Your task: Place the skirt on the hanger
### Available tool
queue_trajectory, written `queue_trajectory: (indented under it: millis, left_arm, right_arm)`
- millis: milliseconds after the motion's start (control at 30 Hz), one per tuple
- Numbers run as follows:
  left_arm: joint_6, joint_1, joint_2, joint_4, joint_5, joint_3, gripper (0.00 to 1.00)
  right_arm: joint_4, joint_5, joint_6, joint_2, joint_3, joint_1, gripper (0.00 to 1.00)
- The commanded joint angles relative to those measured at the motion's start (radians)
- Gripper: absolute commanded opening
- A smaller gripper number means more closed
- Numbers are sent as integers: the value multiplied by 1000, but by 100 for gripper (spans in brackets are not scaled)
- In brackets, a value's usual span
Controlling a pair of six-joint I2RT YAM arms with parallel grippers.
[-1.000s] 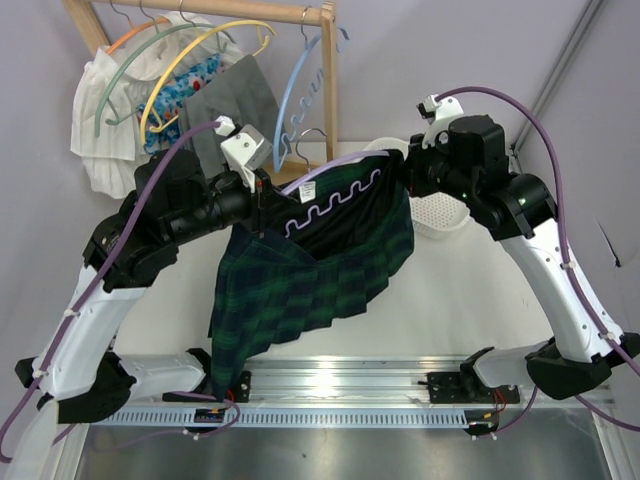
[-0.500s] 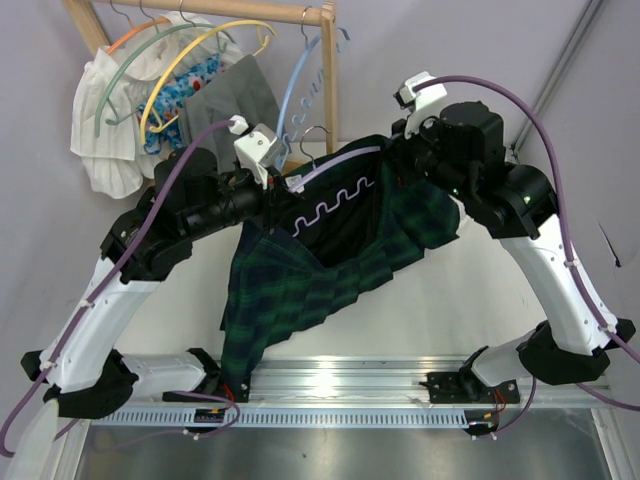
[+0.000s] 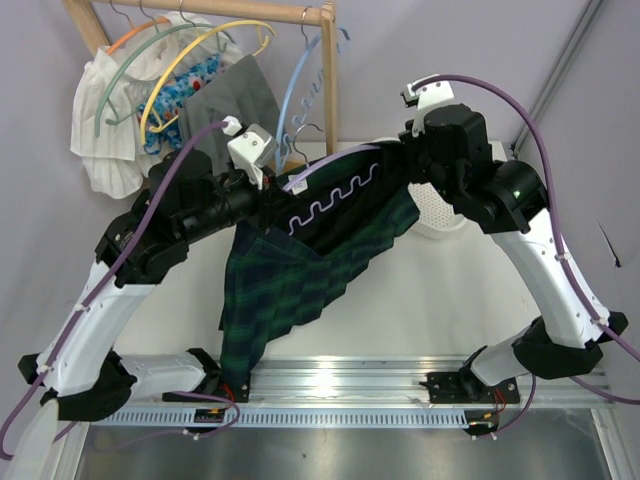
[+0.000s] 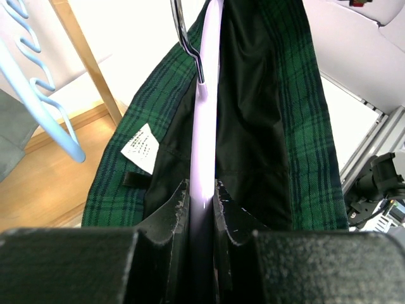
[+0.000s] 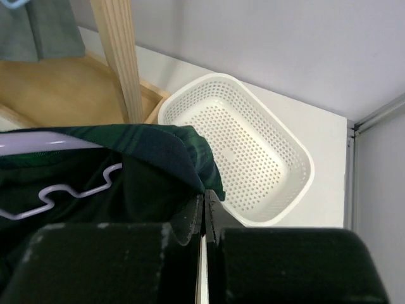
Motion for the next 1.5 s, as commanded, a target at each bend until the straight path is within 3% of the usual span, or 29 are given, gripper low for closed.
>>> queue_trajectory:
  millis: [0,167,233,400,567,667,700,767,833,900,1000,1133,1267,1467]
  left_arm:
    - [9,4,-61,73,-21,62,0]
    - [-5,3,-52,96,38,37,0]
    - [-7,3,-44,97,18,14,0]
    - [-16,3,-27,82,-65,14,0]
    - [-16,3,2,84,-63,55,0]
    - [-10,-2,36,54,-97,74,0]
    - [-8,-3,40,48,-102,77,0]
    - [-8,-5,28,50,-100,71,0]
    - [-8,-5,16,61,-100,63,0]
    - [-11,-5,8,62,-97,62,0]
    - [-11,-10,-4,57,-91,65,0]
    - [-2,-13,-28,38,-93,77,0]
    - [-8,-16,-38,50,-77,72,0]
    - [-4,-22,-19,48,-82,54,0]
  right_arm:
    - [28,78,30,-11,70,-11,0]
    - [83,-43,67,74,262,13,0]
    - [100,-25,57,91,302,39,0]
    - [36,44,56,101,251,36,0]
    - [63,-162,102,107,222,84,0]
    - [108,40,-41,121,221,218,0]
    - [94,231,-71,128,213,229,0]
    - [59,315,-72,139,202,169,0]
    - [-9,222,6,121,208,96,0]
    - [29,31,109,78,176,2,0]
    - [115,92,78,4,57,-16,0]
    - [27,90,83,41,135,-73,0]
    - [97,-71,119,58,130,1,0]
    - [53,5,56,190,354,153,0]
